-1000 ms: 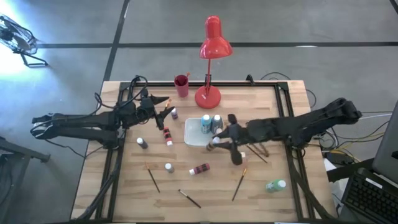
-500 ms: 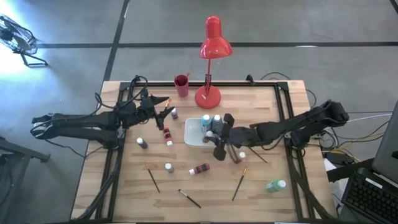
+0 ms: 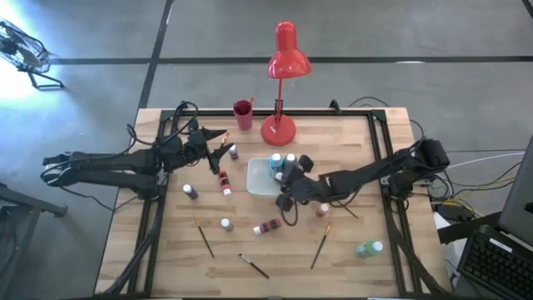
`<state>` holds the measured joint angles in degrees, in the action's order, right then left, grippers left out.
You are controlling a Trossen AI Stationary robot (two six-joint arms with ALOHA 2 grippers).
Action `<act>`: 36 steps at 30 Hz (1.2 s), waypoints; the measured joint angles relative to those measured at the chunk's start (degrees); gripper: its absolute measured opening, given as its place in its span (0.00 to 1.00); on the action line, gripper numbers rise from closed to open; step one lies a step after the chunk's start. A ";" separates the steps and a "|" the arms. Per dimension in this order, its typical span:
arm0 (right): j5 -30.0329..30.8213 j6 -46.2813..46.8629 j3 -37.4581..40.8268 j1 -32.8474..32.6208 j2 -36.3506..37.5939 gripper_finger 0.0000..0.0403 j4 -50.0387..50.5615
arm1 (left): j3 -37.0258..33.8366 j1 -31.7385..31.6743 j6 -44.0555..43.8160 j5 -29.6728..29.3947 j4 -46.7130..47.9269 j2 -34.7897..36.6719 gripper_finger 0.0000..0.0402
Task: Pick & Place Paint Supplies
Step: Put the yellow paint bottle into the white bin
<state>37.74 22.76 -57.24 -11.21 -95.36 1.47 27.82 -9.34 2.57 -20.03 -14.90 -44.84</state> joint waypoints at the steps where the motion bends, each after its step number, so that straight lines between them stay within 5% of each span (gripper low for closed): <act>1: -0.02 0.64 0.01 0.20 -0.38 0.27 0.04 | -0.01 0.00 0.00 -0.01 0.00 0.00 0.62; 36: 2.04 5.91 2.94 1.47 -2.98 0.30 0.73 | 0.00 -0.02 0.00 0.00 0.00 0.00 0.62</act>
<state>39.78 28.67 -54.30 -9.74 -98.35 2.20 27.82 -9.37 2.57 -20.03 -14.90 -44.84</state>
